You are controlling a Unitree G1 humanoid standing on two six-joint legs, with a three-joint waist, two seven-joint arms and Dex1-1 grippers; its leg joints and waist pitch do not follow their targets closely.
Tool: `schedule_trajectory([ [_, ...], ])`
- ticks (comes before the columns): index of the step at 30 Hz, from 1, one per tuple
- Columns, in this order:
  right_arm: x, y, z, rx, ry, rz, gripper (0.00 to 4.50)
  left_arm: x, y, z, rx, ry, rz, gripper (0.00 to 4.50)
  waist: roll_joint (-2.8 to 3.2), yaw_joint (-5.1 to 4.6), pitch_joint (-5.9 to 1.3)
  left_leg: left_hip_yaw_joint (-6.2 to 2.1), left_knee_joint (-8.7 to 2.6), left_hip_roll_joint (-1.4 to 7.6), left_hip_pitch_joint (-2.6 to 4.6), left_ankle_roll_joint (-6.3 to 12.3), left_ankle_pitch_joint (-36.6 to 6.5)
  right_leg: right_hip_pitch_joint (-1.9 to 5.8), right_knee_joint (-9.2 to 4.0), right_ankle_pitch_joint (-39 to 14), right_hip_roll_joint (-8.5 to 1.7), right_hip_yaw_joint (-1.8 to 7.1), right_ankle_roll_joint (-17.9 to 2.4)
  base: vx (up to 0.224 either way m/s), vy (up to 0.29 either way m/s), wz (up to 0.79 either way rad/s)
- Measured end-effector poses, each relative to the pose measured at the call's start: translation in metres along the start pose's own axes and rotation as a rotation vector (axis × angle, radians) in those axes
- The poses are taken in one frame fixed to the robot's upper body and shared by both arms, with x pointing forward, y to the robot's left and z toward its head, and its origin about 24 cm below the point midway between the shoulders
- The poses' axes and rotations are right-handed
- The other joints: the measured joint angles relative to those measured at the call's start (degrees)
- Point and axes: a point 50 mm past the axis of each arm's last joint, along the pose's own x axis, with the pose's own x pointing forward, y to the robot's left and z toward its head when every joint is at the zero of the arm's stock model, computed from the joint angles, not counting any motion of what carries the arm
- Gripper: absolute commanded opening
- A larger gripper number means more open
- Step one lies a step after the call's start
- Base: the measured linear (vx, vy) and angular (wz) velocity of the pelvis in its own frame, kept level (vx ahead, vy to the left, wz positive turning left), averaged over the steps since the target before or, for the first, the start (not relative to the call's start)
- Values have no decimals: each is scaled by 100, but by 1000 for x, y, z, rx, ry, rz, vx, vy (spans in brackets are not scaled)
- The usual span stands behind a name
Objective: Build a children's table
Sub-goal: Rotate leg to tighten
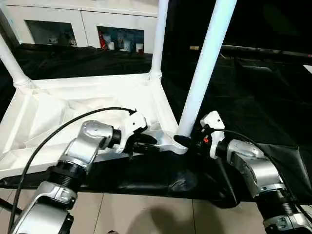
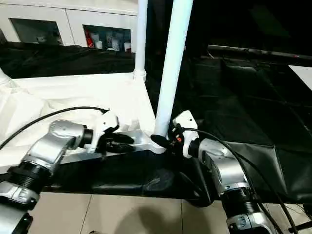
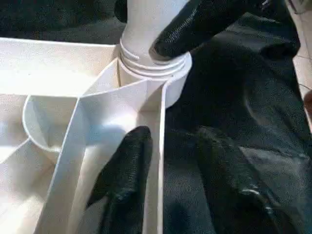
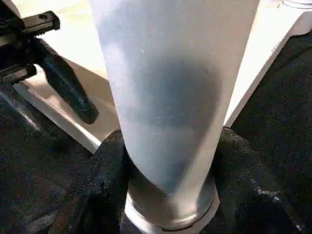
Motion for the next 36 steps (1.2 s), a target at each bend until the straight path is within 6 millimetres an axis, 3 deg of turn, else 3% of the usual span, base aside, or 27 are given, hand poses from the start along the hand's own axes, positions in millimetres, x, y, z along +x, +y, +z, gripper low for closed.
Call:
schedule_trajectory([
  [7,0,0,0,-2,0,3,207,7,1,-4,11,50,47,218,2,-9,0,0,1,0,-1,0,0,-1,0,1,1,-1,-2,0,0,0],
  [12,0,0,0,-4,1,3,207,3,2,-7,2,70,47,177,2,-5,0,0,3,0,-2,0,0,0,-1,1,1,0,-2,0,0,0],
  [13,0,0,0,-4,1,2,207,3,2,-7,1,70,47,150,2,-5,0,0,3,0,-2,0,0,0,-1,1,1,0,-2,0,0,0],
  [28,0,0,0,-14,0,6,207,4,1,-9,-9,77,38,29,3,-3,0,0,4,0,-1,0,0,0,0,1,1,0,-2,0,0,0],
  [36,0,0,0,-15,-1,8,206,4,1,-10,2,76,26,0,5,-11,-2,0,6,-1,-1,0,0,2,-3,1,1,2,-2,0,0,0],
])
